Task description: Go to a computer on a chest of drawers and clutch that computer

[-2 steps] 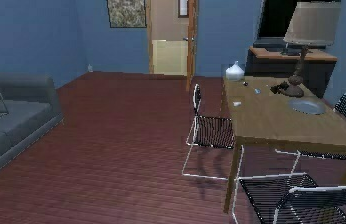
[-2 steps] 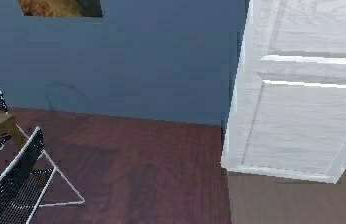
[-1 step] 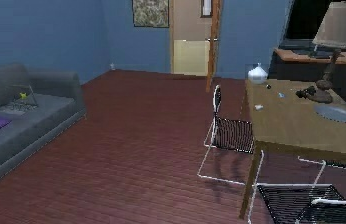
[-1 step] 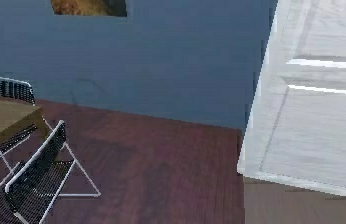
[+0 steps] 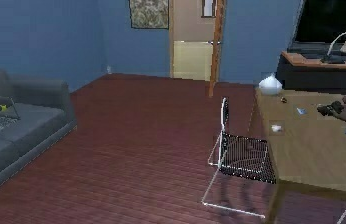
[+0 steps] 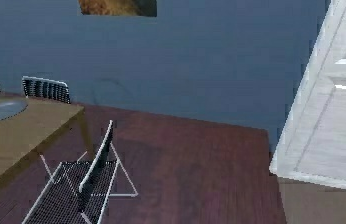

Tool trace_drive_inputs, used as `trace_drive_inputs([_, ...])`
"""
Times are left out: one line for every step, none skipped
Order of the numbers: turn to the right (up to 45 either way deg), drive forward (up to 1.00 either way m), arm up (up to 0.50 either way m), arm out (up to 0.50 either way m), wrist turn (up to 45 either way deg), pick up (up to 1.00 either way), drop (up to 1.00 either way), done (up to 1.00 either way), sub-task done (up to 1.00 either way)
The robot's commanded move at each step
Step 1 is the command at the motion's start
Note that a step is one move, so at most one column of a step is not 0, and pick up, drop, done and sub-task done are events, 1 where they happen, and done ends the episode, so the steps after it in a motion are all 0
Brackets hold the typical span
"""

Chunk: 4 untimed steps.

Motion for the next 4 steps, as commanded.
trace_drive_inputs([-21.0,0.0,0.0,0.0,0.0,0.0,0.0,0.0,0.0])
trace_drive_inputs([0.0,1.0,0.0,0.0,0.0,0.0,0.0,0.0,0.0])
trace_drive_inputs([0.0,0.3,0.0,0.0,0.0,0.0,0.0,0.0,0.0])
trace_drive_inputs([33.0,0.0,0.0,0.0,0.0,0.0,0.0,0.0,0.0])
